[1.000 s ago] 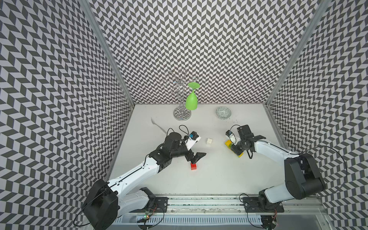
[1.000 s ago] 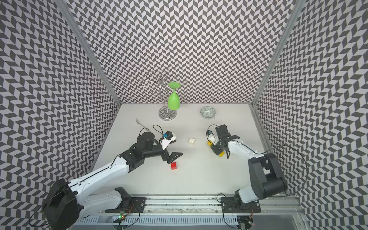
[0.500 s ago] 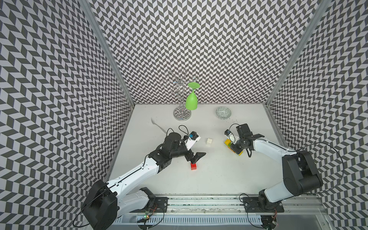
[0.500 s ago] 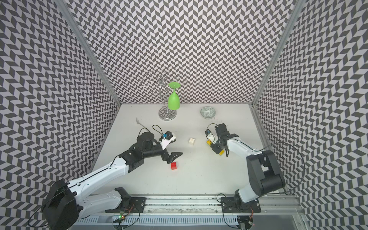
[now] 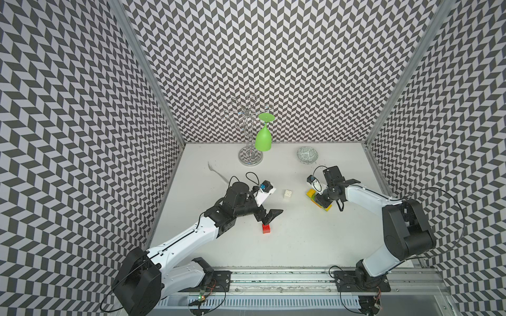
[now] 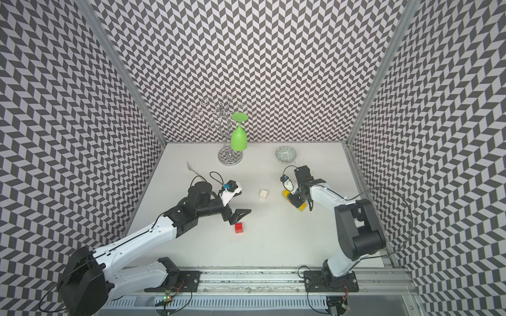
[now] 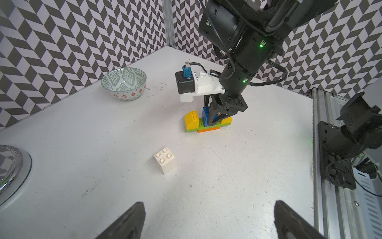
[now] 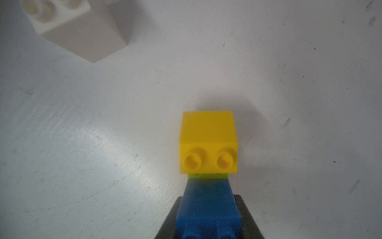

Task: Assemble a fork with lego
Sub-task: Assemble the lego brick with the lego brick.

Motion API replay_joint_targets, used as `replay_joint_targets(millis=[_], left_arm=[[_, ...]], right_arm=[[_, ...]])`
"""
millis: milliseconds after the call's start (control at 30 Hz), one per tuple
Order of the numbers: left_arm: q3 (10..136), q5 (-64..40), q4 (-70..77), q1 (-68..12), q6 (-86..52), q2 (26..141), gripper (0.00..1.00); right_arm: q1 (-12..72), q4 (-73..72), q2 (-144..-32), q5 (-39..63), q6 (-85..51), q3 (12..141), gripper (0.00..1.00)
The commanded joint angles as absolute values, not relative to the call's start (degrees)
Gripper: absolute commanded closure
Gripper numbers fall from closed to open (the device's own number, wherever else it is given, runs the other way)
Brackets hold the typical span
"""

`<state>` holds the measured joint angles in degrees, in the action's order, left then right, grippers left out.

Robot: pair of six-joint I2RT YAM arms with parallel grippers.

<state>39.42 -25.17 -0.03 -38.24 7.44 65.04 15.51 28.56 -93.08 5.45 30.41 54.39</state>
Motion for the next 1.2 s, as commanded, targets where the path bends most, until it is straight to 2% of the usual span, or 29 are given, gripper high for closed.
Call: replay_joint_targets(millis=[0,100,267,500,600,800,833,900,967,1167], left_arm=[[39.2,-25.1,0.7,-38.4,8.1,65.4,0.01],[39.1,-25.1,0.6,-38.3,8.2,65.4,0.02],[39.0,-23.3,0.4,-38.2,8.2,64.2,0.02],[38.5,-22.9,3.0,-35.4,3.3,61.4,0.02],[39.0,-22.7,2.9,-33.7,1.5,60.9,0.02],[39.2,-20.8,1.5,-32.4,0.3,59.8,0.02],[39.1,-20.7,1.3,-32.2,0.3,59.5,0.01],[39.0,-20.6,1.2,-31.9,0.2,59.1,0.01],[39.1,-20.5,1.1,-31.6,0.0,58.9,0.01],[39.7,-20.1,1.7,-30.2,-0.8,58.2,0.01]], right_arm=[[15.3,32.7,-96.6,5.6,29.9,50.6,1.00],[15.4,34.0,-101.0,3.0,29.1,51.6,1.00],[16.4,37.4,-108.4,4.3,29.0,55.0,1.00],[20.4,34.9,-96.7,13.1,34.7,52.1,1.00],[23.3,34.6,-94.0,13.3,36.0,51.6,1.00],[23.6,33.8,-94.6,9.7,33.7,52.5,1.00],[23.7,33.8,-94.5,9.6,33.5,52.6,0.98],[23.7,33.8,-94.2,9.5,33.1,53.0,0.86],[23.7,34.4,-93.6,9.8,32.9,53.7,0.81],[23.8,33.9,-87.9,11.6,32.2,57.3,0.55]])
